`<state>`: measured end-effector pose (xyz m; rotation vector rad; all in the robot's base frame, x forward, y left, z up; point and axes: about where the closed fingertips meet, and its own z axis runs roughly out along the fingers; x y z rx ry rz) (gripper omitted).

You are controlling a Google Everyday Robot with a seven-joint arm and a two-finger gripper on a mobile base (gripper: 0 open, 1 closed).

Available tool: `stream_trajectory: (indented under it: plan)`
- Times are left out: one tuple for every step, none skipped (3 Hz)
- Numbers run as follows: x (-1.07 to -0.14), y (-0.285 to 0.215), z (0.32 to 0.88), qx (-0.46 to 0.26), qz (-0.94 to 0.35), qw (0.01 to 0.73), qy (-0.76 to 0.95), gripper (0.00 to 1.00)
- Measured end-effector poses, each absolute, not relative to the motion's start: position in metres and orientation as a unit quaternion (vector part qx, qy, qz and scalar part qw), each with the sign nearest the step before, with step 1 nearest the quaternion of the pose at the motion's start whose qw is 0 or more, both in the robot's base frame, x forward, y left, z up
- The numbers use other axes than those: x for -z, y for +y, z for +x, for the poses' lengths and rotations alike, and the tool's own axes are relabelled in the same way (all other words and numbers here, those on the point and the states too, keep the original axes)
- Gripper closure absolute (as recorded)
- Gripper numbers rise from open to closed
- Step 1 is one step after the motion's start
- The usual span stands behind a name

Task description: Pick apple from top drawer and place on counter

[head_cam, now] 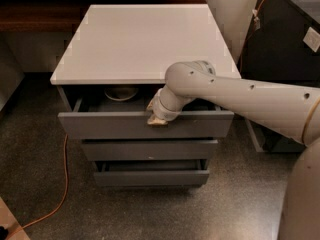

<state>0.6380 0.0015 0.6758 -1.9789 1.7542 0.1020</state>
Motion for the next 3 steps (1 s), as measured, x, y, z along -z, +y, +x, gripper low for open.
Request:
stream_trajectory:
  plan:
    - [-0.684, 0.001, 0.617, -0.051, -0.715, 0.253, 0.649, 0.98]
    - [-0.691, 0.006, 0.575, -0.081, -0.695, 0.258, 0.666, 1.00]
    - [-0.691, 0.006, 0.575, -0.081, -0.695, 0.258, 0.666, 1.00]
